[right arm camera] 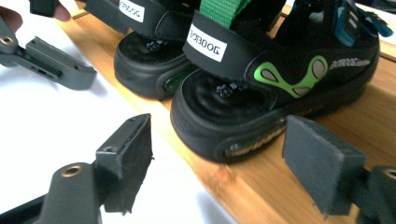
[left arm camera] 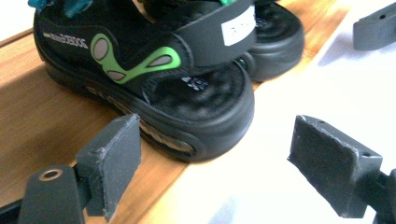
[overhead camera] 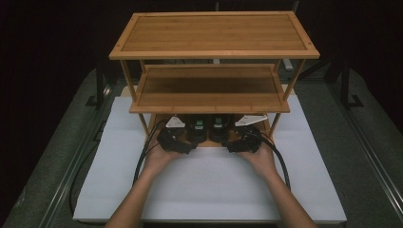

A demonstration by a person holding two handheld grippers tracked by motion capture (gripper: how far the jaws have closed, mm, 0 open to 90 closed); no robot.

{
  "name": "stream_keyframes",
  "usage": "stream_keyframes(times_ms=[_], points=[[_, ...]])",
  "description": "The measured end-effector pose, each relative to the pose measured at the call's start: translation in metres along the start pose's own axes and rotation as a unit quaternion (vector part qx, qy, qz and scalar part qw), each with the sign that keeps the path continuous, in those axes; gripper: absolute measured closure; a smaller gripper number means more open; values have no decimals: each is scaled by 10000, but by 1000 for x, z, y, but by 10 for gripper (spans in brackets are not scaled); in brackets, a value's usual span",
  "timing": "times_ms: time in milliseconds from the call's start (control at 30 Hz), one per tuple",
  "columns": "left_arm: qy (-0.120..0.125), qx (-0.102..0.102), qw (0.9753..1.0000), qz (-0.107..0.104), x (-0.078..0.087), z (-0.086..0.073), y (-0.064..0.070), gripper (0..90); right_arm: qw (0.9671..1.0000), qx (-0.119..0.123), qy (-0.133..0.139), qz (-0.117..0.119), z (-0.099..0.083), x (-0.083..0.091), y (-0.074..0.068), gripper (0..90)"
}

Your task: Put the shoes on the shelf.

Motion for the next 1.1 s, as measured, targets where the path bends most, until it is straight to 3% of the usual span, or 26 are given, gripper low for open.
stream_keyframes(times_ms=[67,233,400,500,667,833,1100], points=[[40,47,10000,-7,5,1,4,148,10000,-8,-22,-11,-1,3,1,185],[84,-59,9999,-53,22,1,7,139,9999,-110,-66,-26,-7,21,6,130],[62,-106,9999,-7,42,-8,10,104,9997,-170,-104,-146,-18,44,14,87],[91,-105,9999,34,56,-14,10,90,9992,-217,-182,-264,-28,61,17,12],[86,-105,9998,110,77,-26,11,84,9986,-104,-283,-436,-35,77,19,12],[44,-65,9996,261,101,-43,11,84,9986,-164,-151,-479,-45,101,21,12],[10,13,9992,408,126,-63,9,84,9981,-182,-195,-550,-61,122,23,12]])
Point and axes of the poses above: each handheld gripper's, and its own axes: x roughly backward along the jaws, z roughly out of its top, y roughly to its right, the point moved 6 cm from there along -x, roughly forward along the jaws, and after that the axes turned 13 degrees about y, right-handed, at the moved point
